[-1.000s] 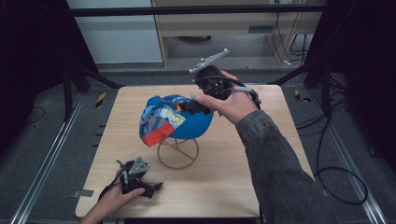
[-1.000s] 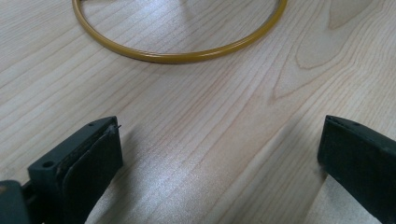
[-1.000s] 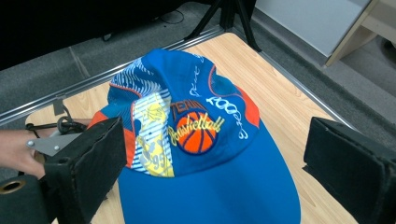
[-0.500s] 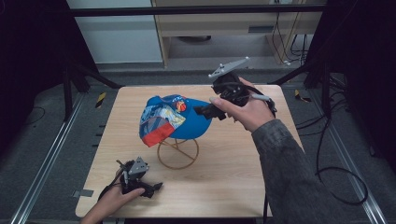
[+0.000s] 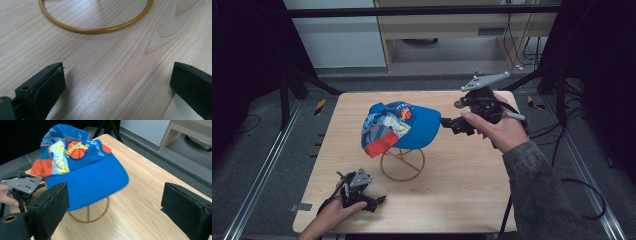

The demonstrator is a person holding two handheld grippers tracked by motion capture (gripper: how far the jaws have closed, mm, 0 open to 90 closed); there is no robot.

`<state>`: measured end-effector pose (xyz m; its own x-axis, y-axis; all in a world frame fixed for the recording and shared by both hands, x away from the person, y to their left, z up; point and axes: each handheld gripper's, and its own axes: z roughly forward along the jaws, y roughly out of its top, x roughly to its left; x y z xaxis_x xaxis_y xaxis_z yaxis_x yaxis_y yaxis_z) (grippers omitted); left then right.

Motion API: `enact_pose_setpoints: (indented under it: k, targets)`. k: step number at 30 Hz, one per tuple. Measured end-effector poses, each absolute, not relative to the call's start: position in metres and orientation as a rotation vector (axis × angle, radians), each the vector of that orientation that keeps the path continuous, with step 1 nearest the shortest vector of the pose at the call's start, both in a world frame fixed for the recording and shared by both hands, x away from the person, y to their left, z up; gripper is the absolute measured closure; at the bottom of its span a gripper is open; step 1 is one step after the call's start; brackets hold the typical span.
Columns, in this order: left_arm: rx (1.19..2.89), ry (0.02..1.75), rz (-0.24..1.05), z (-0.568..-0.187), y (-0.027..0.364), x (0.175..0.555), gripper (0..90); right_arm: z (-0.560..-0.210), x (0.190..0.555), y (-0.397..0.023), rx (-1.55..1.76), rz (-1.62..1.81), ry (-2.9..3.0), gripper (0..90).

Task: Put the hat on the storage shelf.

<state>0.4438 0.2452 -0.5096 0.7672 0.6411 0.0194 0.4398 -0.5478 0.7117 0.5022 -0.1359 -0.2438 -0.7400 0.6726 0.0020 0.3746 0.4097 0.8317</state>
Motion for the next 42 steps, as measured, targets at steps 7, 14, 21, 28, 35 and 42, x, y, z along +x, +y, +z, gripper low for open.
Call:
enact_pose_setpoints:
  k: [7, 14, 21, 28, 35, 42]
  targets:
    - [2.239, 0.802, 0.362, -0.51, 0.245, 0.444, 0.0, -0.265, 0.495, -0.163, 0.96, 1.225, 2.28, 10.5]
    - [2.245, 0.799, 0.361, -0.509, 0.245, 0.444, 0.0, -0.295, 0.486, -0.181, 0.977, 1.186, 2.265, 9.5]
    - [2.245, 0.799, 0.361, -0.509, 0.245, 0.444, 0.0, -0.335, 0.479, -0.197, 0.996, 1.15, 2.263, 9.8]
    - [2.245, 0.8, 0.361, -0.509, 0.245, 0.444, 0.0, -0.357, 0.477, -0.205, 1.015, 1.134, 2.257, 10.7]
    - [2.245, 0.799, 0.361, -0.509, 0.245, 0.444, 0.0, -0.385, 0.476, -0.215, 1.039, 1.102, 2.255, 12.5]
    - [2.245, 0.799, 0.36, -0.509, 0.245, 0.444, 0.0, -0.408, 0.475, -0.217, 1.075, 1.055, 2.282, 12.5]
